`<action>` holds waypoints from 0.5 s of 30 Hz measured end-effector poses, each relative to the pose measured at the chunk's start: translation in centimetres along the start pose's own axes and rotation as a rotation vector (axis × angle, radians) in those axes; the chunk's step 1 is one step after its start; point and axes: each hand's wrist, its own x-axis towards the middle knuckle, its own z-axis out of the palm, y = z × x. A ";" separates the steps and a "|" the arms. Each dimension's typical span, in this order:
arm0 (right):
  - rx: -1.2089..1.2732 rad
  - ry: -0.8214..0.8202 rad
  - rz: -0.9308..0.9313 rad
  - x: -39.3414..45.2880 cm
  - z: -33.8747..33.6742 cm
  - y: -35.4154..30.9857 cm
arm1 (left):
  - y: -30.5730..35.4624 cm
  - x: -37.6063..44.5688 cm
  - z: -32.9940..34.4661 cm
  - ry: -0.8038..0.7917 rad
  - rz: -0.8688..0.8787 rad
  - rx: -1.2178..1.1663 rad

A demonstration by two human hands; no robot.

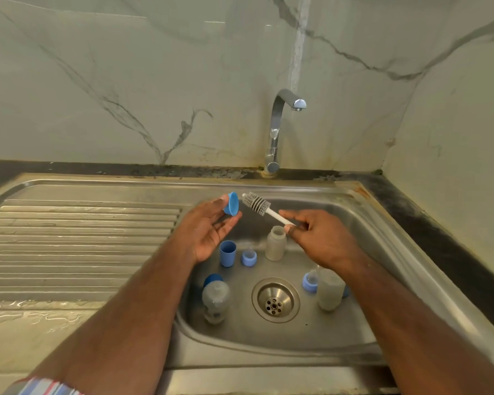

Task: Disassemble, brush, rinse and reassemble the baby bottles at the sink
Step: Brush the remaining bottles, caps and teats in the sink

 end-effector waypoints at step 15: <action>-0.488 -0.021 -0.100 -0.1 0.0 -2.9 | -0.1 0.5 0.4 -0.008 0.038 0.096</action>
